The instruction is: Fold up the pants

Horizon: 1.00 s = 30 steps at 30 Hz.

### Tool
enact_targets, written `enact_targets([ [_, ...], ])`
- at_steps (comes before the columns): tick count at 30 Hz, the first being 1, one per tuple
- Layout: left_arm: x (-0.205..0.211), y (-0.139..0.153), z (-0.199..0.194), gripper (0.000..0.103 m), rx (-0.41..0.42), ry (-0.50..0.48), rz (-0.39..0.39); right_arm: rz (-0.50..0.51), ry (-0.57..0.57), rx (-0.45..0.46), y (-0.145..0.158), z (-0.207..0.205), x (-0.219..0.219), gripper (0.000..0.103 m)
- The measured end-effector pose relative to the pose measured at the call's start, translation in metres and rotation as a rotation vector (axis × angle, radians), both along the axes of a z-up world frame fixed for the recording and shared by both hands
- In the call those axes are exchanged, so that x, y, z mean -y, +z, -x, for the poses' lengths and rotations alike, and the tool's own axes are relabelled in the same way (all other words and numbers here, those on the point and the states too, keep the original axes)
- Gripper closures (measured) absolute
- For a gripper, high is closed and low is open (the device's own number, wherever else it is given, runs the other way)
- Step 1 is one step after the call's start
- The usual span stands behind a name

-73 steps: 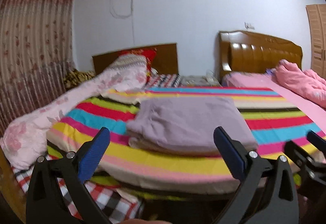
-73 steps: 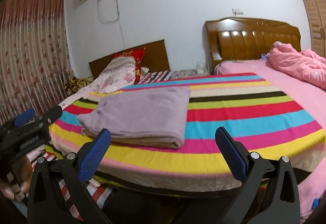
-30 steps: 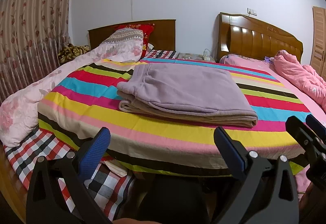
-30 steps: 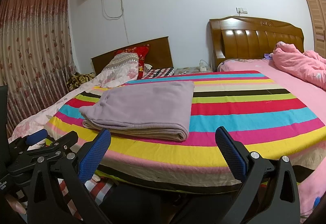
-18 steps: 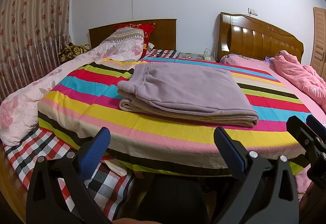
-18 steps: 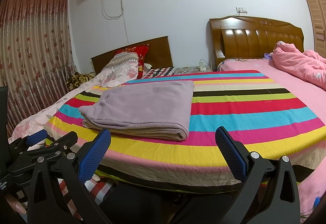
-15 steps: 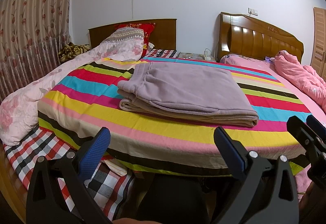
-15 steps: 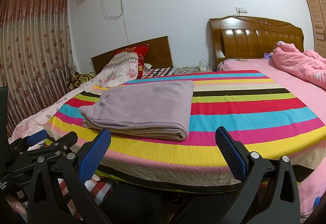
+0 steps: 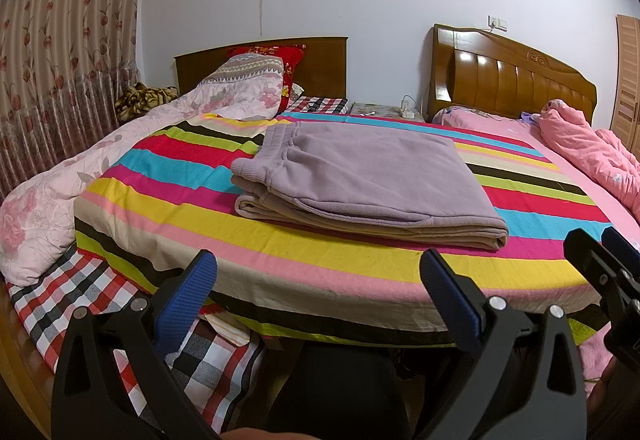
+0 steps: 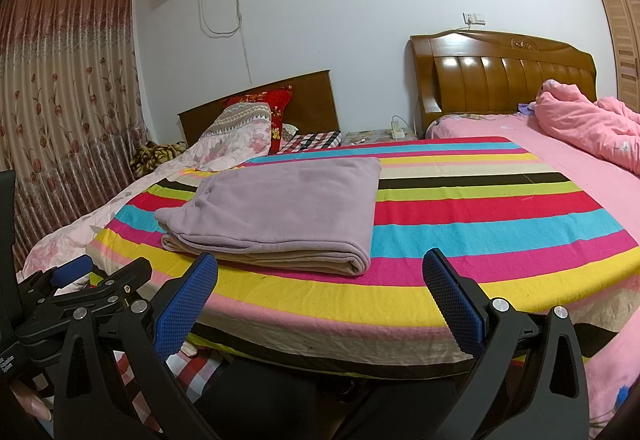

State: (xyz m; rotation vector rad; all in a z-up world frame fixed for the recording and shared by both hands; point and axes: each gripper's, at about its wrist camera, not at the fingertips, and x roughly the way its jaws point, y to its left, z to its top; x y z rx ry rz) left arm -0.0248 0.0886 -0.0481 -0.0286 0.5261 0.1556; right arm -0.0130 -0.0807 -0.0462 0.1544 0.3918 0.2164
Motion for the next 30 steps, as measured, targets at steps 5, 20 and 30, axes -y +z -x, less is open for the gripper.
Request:
enact_targets([
  [5,-0.0001,0.0000,0.0000,0.002,-0.001,0.000,0.001,0.000,0.000,-0.001,0.0005,0.0002,0.0001,0.005],
  [20,-0.0018,0.0000,-0.0004,0.002,0.000,0.001,0.001,0.000,-0.001,-0.003,0.0007,0.0014,-0.0006,0.005],
  [30,-0.0028,-0.0003,-0.0005,0.002,-0.001,0.000,0.001,-0.001,0.000,-0.002,0.0001,0.0026,-0.0012,0.005],
])
